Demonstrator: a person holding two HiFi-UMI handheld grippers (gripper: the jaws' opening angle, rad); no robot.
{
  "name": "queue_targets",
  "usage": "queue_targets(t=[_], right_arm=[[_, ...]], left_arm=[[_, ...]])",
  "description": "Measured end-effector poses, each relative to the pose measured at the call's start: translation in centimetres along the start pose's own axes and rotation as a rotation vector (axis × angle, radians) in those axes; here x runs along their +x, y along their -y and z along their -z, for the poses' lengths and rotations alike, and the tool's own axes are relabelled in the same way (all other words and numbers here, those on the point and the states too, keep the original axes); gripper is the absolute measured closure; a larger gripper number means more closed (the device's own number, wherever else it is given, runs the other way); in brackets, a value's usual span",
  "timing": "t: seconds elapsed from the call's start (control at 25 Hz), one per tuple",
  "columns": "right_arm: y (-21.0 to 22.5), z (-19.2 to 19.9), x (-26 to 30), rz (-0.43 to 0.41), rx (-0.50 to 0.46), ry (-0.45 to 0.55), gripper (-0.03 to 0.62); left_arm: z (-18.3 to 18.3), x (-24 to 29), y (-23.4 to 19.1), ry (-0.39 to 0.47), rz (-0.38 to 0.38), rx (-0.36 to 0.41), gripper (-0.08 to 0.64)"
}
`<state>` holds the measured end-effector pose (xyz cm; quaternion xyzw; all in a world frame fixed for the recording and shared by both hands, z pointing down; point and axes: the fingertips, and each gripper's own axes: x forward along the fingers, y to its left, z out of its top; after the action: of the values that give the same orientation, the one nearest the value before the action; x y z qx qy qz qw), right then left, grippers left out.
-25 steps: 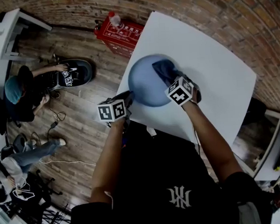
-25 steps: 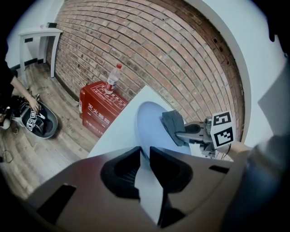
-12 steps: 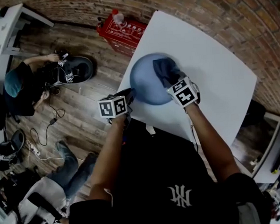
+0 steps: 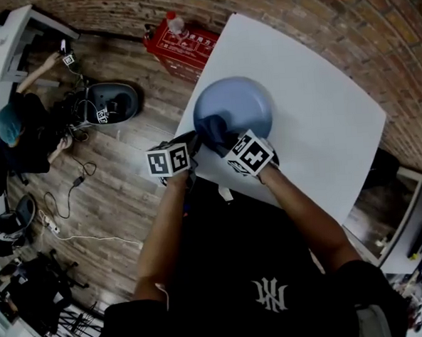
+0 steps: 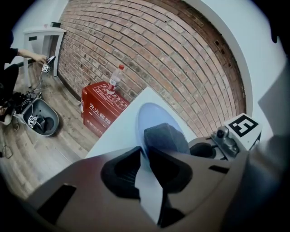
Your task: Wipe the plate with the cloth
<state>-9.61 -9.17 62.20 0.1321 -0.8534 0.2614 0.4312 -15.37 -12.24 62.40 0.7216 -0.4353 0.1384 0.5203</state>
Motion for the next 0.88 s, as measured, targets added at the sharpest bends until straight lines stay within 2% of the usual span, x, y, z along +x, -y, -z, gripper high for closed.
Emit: queue_targets(t=[0.48,0.88], right_arm=[[1.2,3.3,-0.2,0.034,-0.122,-0.142,0.511],[5.3,5.6,-3.1,0.119,-0.17,-0.202,0.511]], left_arm=[[0.0,0.0,-0.1,-0.01,0.002,0.007,0.497],[-0.3,0.0,-0.3,-0.01,0.009,0.008,0.497]])
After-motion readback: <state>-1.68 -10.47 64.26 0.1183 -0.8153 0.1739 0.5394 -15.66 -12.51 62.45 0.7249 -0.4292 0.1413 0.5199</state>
